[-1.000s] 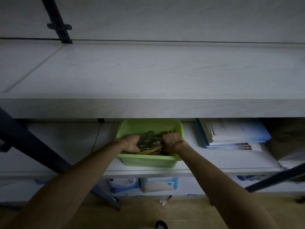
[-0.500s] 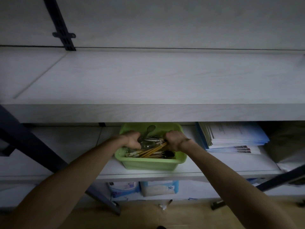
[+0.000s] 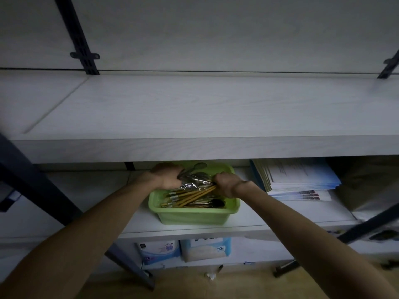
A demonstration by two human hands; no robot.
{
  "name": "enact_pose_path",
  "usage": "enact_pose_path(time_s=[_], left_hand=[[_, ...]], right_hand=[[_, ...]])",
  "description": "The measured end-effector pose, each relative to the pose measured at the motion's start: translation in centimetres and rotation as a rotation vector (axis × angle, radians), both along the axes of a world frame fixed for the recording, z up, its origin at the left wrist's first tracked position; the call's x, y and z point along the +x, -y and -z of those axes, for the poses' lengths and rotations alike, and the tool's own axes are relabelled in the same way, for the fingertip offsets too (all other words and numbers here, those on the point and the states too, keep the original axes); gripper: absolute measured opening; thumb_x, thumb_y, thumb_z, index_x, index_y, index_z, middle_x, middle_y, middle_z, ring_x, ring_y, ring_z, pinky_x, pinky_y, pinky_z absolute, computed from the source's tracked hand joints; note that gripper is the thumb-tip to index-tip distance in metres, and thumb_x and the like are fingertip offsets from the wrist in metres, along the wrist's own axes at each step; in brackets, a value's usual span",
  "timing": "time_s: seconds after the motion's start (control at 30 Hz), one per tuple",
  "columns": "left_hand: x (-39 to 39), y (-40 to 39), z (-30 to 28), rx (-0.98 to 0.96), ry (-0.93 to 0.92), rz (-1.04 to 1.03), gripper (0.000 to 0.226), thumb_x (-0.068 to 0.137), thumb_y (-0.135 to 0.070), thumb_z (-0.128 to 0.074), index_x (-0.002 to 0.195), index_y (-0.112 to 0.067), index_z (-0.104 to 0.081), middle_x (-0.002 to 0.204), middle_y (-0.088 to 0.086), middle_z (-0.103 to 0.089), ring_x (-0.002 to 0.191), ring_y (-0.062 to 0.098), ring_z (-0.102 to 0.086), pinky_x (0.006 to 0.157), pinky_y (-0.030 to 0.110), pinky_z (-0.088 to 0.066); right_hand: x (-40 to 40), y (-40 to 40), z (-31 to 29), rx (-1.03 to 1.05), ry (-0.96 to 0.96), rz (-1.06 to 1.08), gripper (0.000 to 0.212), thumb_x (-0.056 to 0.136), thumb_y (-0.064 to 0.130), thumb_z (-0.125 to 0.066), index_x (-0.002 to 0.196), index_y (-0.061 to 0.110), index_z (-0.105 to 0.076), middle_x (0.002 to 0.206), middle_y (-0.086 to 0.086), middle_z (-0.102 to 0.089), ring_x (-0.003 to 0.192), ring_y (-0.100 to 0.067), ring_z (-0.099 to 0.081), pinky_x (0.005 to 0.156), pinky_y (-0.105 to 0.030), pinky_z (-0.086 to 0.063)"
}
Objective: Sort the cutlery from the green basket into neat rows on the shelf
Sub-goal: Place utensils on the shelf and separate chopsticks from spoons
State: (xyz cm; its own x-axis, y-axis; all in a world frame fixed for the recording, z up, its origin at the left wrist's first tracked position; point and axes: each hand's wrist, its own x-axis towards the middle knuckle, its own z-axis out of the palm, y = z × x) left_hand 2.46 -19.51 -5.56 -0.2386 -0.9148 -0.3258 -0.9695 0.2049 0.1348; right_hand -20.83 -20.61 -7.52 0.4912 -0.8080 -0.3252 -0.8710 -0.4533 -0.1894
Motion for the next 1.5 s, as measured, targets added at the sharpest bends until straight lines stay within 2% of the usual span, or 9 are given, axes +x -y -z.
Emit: enact_pose_path(time_s=[0.27, 0.43, 0.53, 0.67, 0.77, 0.9, 1.13, 1.3, 1.5], left_hand=[[1.8, -0.9, -0.8, -0.092, 0.061, 0.019, 0.036, 0.079, -0.033, -0.057, 0.114, -0.023, -0.057, 0.104, 0.006, -0.067, 0.091, 0.027, -0.064, 0.076, 0.032, -0.053], [3.2, -1.5, -1.1, -0.105, 0.068, 0.000, 0.036, 0.074, -0.035, -0.054, 0.108, -0.023, -0.059, 0.101, 0.005, -0.068, 0.088, 0.027, -0.064, 0.070, 0.030, -0.049], [4.5, -1.6, -1.3, -0.134, 0.029, -0.023, 0.031, 0.080, -0.044, -0.055, 0.106, -0.027, -0.060, 0.101, 0.001, -0.068, 0.088, 0.024, -0.063, 0.069, 0.028, -0.046], [6.3, -2.1, -2.1, -0.213, -0.004, -0.048, 0.033, 0.089, -0.047, -0.058, 0.117, -0.031, -0.064, 0.115, -0.001, -0.069, 0.101, 0.022, -0.065, 0.075, 0.026, -0.045], [6.7, -2.7, -2.4, -0.222, -0.021, -0.145, 0.033, 0.090, -0.048, -0.061, 0.119, -0.034, -0.063, 0.117, -0.002, -0.068, 0.107, 0.025, -0.064, 0.074, 0.026, -0.039], [6.4, -2.7, -1.5, -0.148, 0.029, -0.283, 0.051, 0.082, -0.069, -0.058, 0.104, -0.024, -0.068, 0.105, 0.003, -0.071, 0.097, 0.027, -0.067, 0.078, 0.030, -0.048], [4.6, -3.2, -1.0, 0.007, -0.098, -0.421, 0.052, 0.087, -0.064, -0.048, 0.099, -0.017, -0.067, 0.083, 0.003, -0.067, 0.073, 0.021, -0.064, 0.067, 0.026, -0.052], [3.4, -3.8, -0.2, -0.018, -0.152, -0.462, 0.053, 0.091, -0.055, -0.046, 0.116, -0.014, -0.068, 0.112, 0.013, -0.070, 0.101, 0.031, -0.067, 0.076, 0.030, -0.047], [1.6, -5.0, -0.9, -0.082, -0.149, -0.521, 0.036, 0.093, -0.043, -0.049, 0.108, -0.015, -0.065, 0.115, 0.015, -0.068, 0.106, 0.032, -0.065, 0.078, 0.031, -0.043]], right_hand=[[-0.2, -0.5, -0.6, 0.036, 0.039, 0.057, 0.022, 0.096, 0.031, -0.062, 0.111, 0.015, -0.066, 0.107, -0.006, -0.063, 0.099, -0.023, -0.059, 0.078, -0.030, -0.045], [0.0, -0.4, -0.5, 0.053, 0.039, 0.101, 0.018, 0.093, 0.033, -0.066, 0.103, 0.018, -0.065, 0.100, -0.002, -0.060, 0.092, -0.021, -0.057, 0.074, -0.030, -0.042], [-0.1, -0.5, -0.5, 0.062, -0.005, 0.114, 0.018, 0.092, 0.035, -0.068, 0.099, 0.019, -0.062, 0.099, -0.002, -0.059, 0.092, -0.022, -0.057, 0.075, -0.031, -0.043], [0.0, -0.6, -0.8, 0.090, -0.108, 0.096, 0.030, 0.095, 0.039, -0.064, 0.113, 0.015, -0.062, 0.106, -0.006, -0.061, 0.097, -0.024, -0.060, 0.081, -0.035, -0.052], [0.1, -0.3, -1.1, 0.076, -0.152, 0.087, 0.021, 0.100, 0.036, -0.057, 0.103, 0.016, -0.063, 0.096, -0.004, -0.061, 0.088, -0.022, -0.060, 0.067, -0.030, -0.045], [-0.5, -0.4, -2.0, 0.086, -0.157, 0.116, 0.025, 0.101, 0.040, -0.053, 0.103, 0.015, -0.060, 0.094, -0.004, -0.059, 0.085, -0.022, -0.058, 0.070, -0.031, -0.044], [-2.9, -1.5, -2.3, 0.096, -0.125, 0.213, 0.033, 0.095, 0.046, -0.061, 0.105, 0.014, -0.066, 0.099, -0.008, -0.067, 0.089, -0.024, -0.065, 0.082, -0.040, -0.057], [-5.4, -3.2, -2.0, 0.208, 0.092, 0.369, 0.028, 0.095, 0.040, -0.065, 0.089, 0.014, -0.068, 0.075, -0.002, -0.062, 0.057, -0.015, -0.054, 0.052, -0.025, -0.045], [-8.1, -6.6, -2.4, 0.255, 0.226, 0.468, 0.030, 0.099, 0.036, -0.060, 0.077, 0.016, -0.060, 0.069, -0.002, -0.057, 0.052, -0.015, -0.050, 0.049, -0.025, -0.045]])
